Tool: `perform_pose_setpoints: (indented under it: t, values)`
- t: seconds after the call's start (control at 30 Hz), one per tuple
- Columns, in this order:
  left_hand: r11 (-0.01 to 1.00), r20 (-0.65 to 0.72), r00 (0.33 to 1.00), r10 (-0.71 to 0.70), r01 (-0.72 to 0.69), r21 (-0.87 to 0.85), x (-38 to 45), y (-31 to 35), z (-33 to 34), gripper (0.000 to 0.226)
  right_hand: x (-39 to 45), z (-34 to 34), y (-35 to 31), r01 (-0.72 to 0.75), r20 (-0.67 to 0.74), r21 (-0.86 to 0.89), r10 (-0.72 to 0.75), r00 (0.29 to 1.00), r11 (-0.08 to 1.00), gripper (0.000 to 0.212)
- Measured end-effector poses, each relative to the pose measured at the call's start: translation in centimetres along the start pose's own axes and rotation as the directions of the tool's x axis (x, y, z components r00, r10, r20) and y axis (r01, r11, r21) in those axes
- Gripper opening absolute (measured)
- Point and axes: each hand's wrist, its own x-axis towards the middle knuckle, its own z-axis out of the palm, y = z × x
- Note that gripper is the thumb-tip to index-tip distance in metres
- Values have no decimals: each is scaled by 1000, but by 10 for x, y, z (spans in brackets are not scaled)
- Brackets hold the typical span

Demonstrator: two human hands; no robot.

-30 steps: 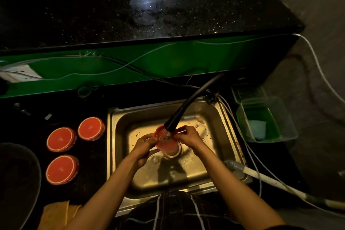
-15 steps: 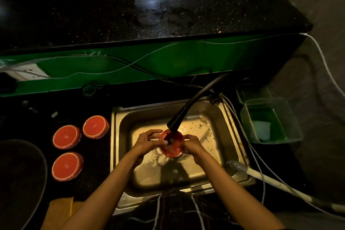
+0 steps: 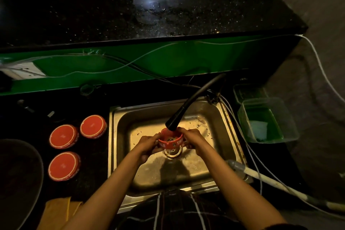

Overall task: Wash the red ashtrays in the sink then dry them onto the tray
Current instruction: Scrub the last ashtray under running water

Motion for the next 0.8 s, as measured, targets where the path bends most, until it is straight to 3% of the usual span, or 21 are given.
perform_pose_setpoints:
  t: [0.13, 0.23, 0.37, 0.47, 0.63, 0.8]
  values:
    - [994, -19, 1000, 13, -15, -107, -8, 0, -23, 26, 9, 20, -2, 31, 77, -77, -25, 997, 997, 39]
    - [996, -56, 996, 65, -68, -57, -12, 6, -37, 29, 7, 34, 4, 20, 153, -36, -15, 988, 999, 31]
    - [987, -36, 988, 154, -151, 61, -12, 11, -43, 28, -1, 34, 15, -49, 242, 69, 31, 970, 996, 39]
    - [976, 3, 984, 179, -178, 122, -9, 12, -40, 21, -16, 21, 19, -52, 282, 93, 24, 959, 994, 33]
    - [965, 128, 973, 191, -210, 158, -3, 2, -20, 21, -33, -2, 22, 47, 147, 75, -58, 987, 996, 35]
    - [972, 168, 974, 152, -178, 151, 5, -12, 3, 40, -27, -10, 24, 253, -58, -297, -282, 958, 921, 36]
